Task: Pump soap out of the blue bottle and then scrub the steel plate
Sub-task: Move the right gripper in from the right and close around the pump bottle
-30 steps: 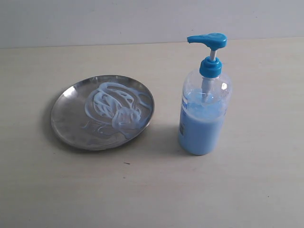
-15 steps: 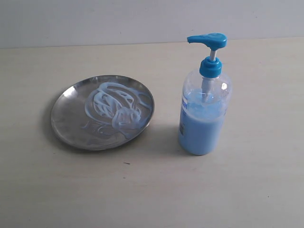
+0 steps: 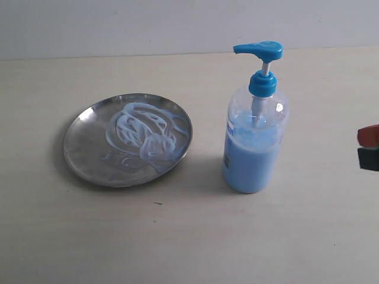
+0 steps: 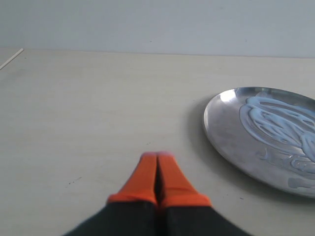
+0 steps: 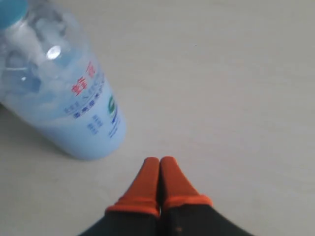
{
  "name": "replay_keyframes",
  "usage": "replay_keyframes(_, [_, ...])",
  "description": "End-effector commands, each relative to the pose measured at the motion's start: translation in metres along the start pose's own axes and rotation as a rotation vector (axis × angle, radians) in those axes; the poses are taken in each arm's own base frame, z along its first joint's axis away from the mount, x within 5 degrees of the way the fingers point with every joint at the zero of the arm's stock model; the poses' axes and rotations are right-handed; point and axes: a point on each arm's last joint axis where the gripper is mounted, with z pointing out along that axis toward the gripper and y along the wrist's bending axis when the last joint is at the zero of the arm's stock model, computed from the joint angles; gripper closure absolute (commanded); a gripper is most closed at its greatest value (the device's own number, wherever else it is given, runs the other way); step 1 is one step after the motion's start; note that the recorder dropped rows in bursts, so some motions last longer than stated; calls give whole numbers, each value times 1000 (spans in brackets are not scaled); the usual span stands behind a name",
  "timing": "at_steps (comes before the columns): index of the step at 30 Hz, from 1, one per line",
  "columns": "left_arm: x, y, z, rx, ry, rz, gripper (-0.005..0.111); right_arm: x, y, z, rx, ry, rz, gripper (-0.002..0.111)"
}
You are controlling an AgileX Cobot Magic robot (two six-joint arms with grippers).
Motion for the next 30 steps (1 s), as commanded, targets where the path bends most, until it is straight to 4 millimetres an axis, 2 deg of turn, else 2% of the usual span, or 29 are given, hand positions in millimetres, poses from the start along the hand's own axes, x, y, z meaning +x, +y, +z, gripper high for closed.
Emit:
replay_keyframes(1, [0, 0, 0, -2, -10, 5, 107, 2, 7, 10, -118, 65, -64, 108])
replay_keyframes(13, [0, 0, 0, -2, -10, 5, 107, 5, 12, 13, -181, 97, -70, 108])
replay_keyframes(17, [0, 0, 0, -2, -10, 5, 107, -4, 22, 11, -201, 95, -51, 108])
replay_keyframes(20, [0, 0, 0, -2, -10, 5, 107, -7, 25, 9, -151, 134, -57, 108])
replay_keyframes(24, [0, 0, 0, -2, -10, 5, 107, -7, 28, 9, 55, 188, -120, 108])
replay_keyframes(30, [0, 0, 0, -2, -10, 5, 107, -1, 48, 9, 111, 156, -169, 108])
